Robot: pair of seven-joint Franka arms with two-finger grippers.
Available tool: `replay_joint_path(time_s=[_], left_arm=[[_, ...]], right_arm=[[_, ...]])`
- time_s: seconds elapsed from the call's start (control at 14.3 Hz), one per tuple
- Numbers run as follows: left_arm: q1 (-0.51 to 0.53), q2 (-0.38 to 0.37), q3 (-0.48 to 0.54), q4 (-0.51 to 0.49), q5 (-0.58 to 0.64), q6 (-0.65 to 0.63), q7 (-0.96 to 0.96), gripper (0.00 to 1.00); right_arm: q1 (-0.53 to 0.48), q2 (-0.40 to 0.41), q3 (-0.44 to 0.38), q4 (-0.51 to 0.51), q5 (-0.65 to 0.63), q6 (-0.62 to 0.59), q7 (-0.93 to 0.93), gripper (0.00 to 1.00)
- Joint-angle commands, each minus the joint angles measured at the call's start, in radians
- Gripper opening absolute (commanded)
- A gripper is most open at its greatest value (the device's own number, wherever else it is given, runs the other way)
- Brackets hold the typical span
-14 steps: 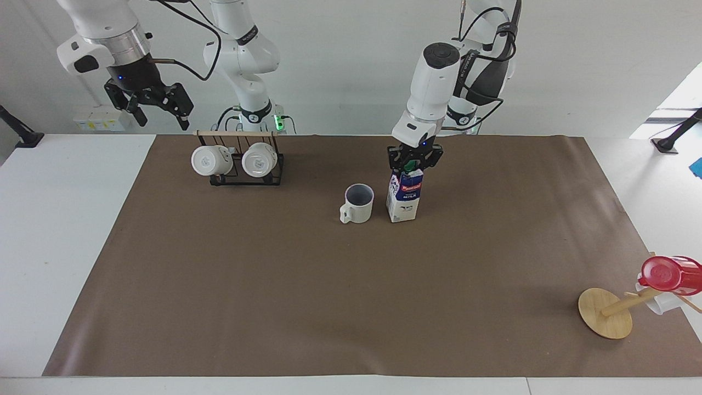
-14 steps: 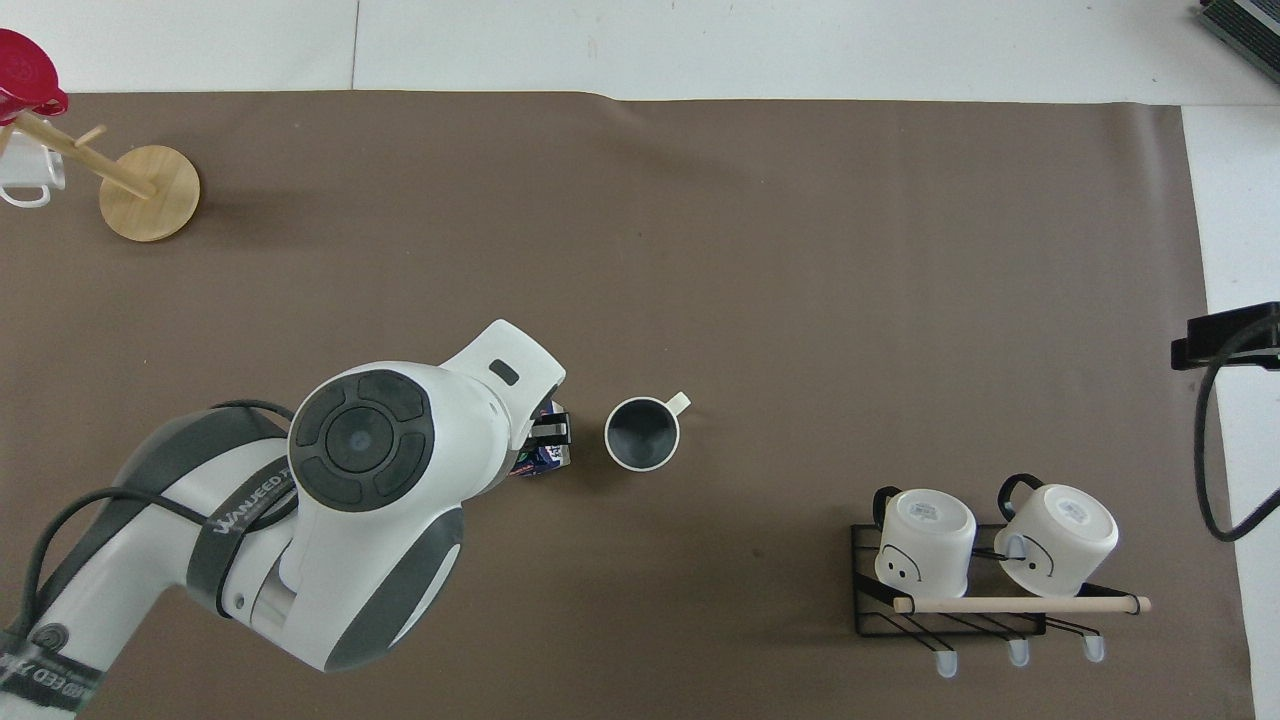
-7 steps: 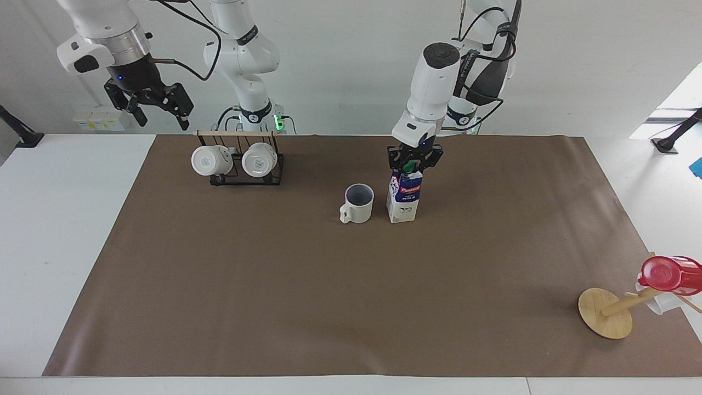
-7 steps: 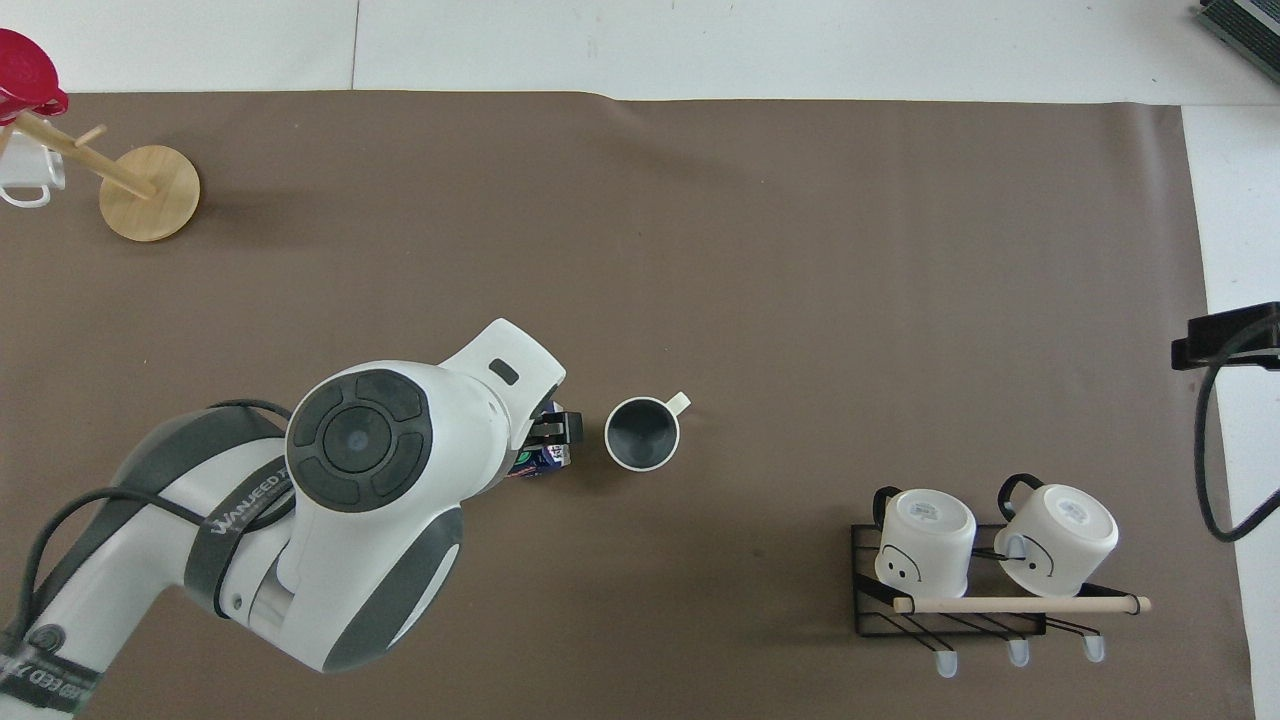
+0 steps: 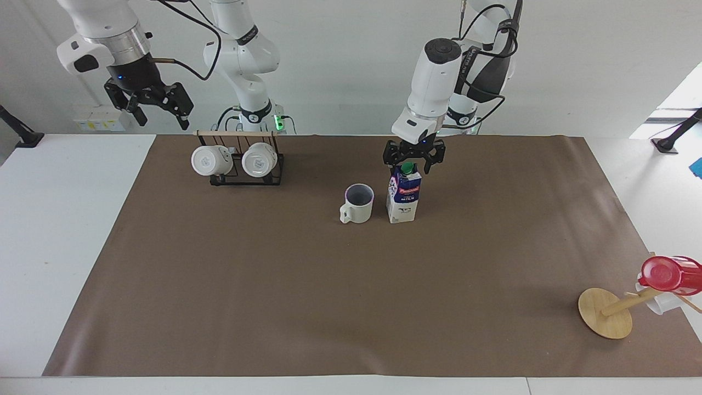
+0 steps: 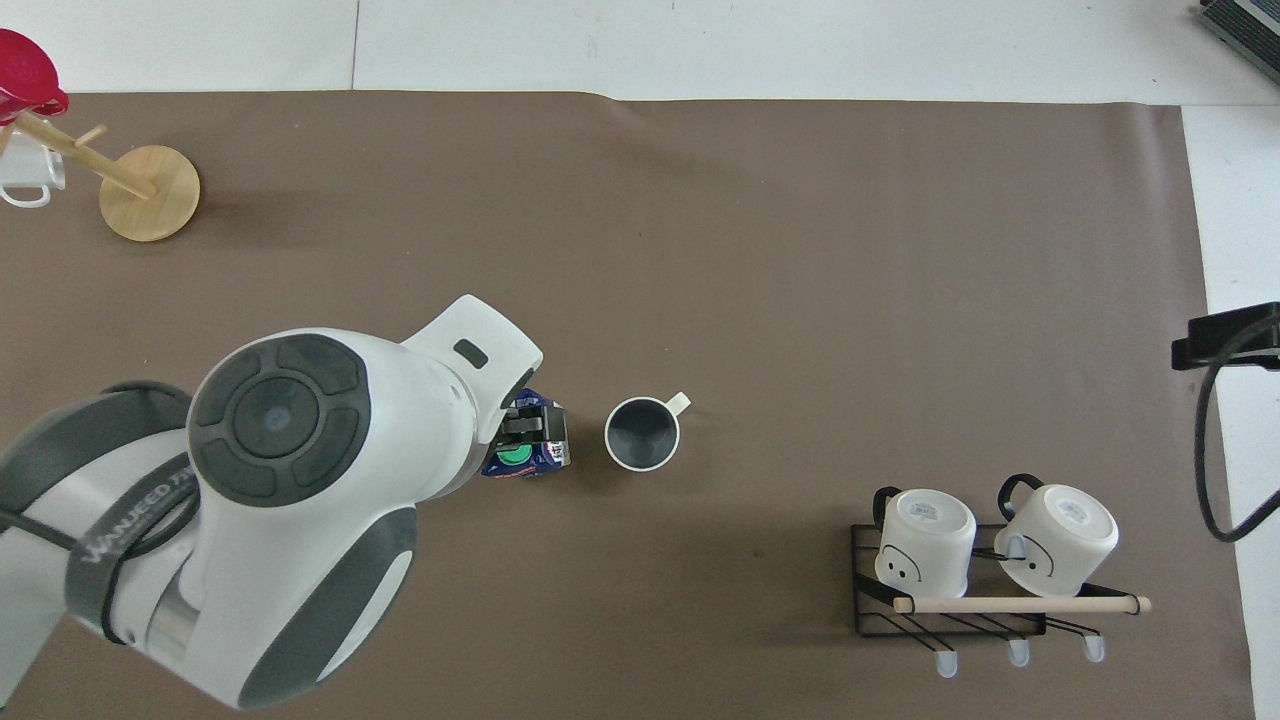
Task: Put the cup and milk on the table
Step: 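Carry the milk carton with the left gripper beside the mug, then open the left gripper and draw it back from the carton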
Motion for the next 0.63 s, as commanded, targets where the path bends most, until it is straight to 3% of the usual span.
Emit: replay_joint_path(time_s=[0.0,0.21,0.56], left_arm=[[0.042,-0.027,0.02,0.081,0.007,-0.085,0.051,1.0],[0.142,-0.068,0.021,0.115,0.007,-0.14,0.184,1.0],[0.333,-0.064,0.021,0.235,0.007,-0.315,0.402,1.0]], right_arm=[[-0.007,-0.018,0.005,-0.014,0.005,-0.01,-0.021,1.0],[-0.007,-0.018,0.005,-0.014,0.005,-0.01,-0.021,1.0],[-0.007,-0.018,0.005,-0.014,0.005,-0.01,-0.021,1.0]])
